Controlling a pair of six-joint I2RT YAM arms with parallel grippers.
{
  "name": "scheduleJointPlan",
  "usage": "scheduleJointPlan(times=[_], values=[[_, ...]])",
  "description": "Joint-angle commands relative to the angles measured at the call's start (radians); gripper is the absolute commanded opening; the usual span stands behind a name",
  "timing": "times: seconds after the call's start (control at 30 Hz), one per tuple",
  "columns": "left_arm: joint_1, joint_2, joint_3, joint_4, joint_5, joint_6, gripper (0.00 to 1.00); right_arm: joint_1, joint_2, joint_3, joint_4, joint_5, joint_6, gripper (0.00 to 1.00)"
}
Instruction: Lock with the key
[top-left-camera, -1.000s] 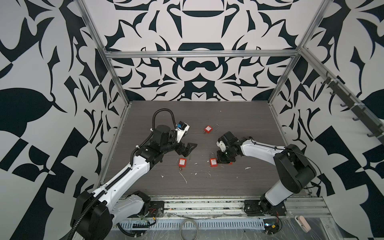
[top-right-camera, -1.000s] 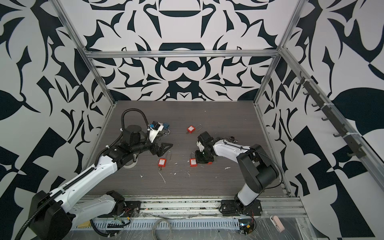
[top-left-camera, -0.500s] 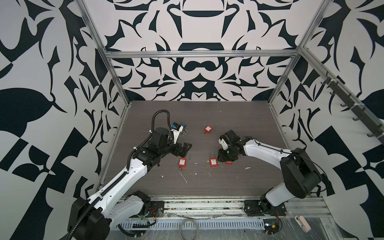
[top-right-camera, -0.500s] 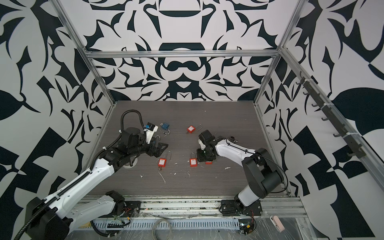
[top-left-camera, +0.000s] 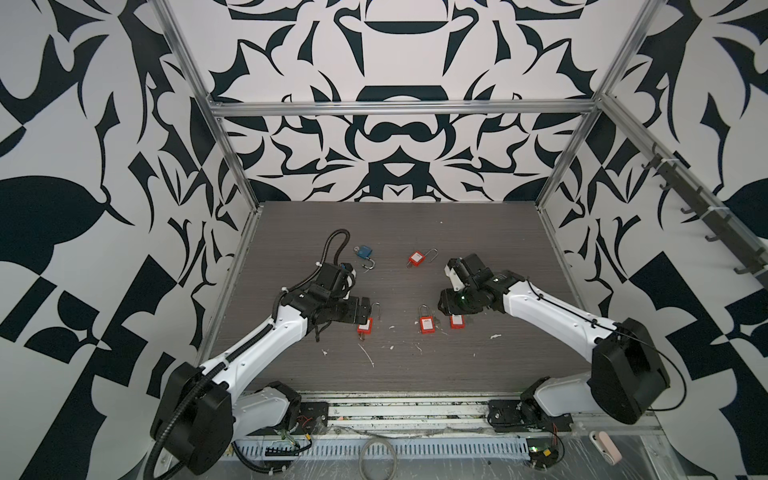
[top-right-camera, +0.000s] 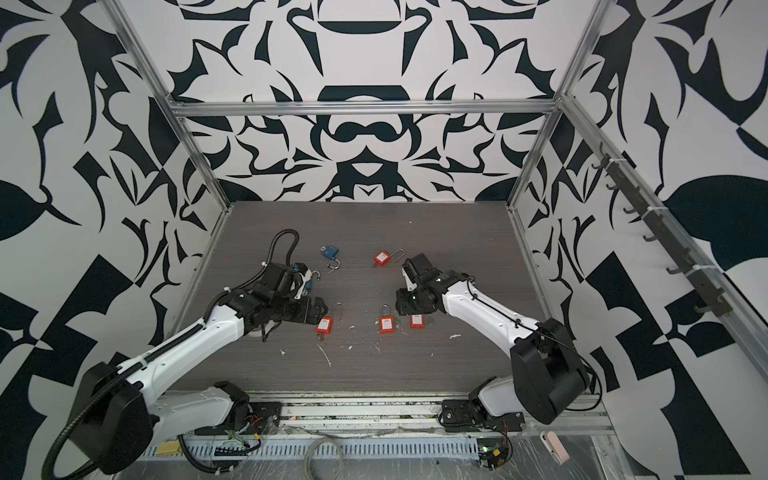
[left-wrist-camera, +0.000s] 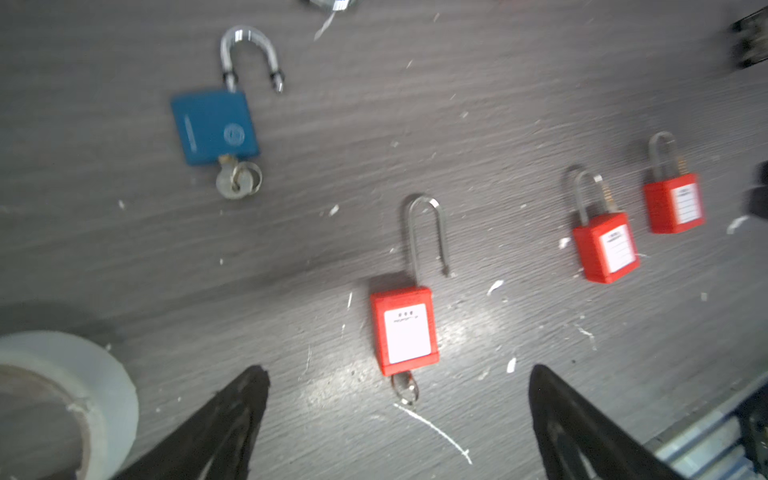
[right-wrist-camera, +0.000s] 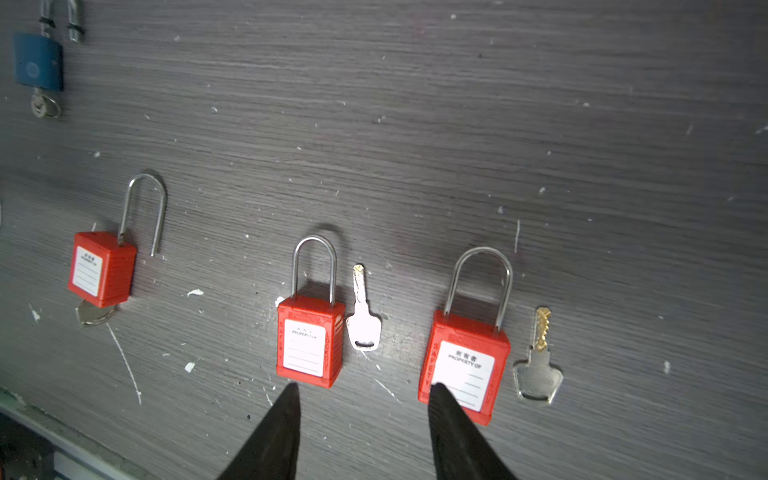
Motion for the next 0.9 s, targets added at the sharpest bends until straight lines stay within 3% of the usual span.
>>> scheduleJointPlan(times=[0.0,0.5,0.87], values=[[0.002,0.053,-0.004,-0.044,0.003,-0.067,0.99,0.013,-0.041,0.031,-0.029,0.018,0.015,0.54],[-0.086,0.336,0.113,-0.004,0.132,-0.138,0.99,0.015,-0.064,0.009,0.021,-0.049,0.025,0.55],[-0.137,0.357,0.129,0.041,0.274,-0.242,0.99,0.015,-0.080,-0.006,0.023,-0.057,0.003,0.55]])
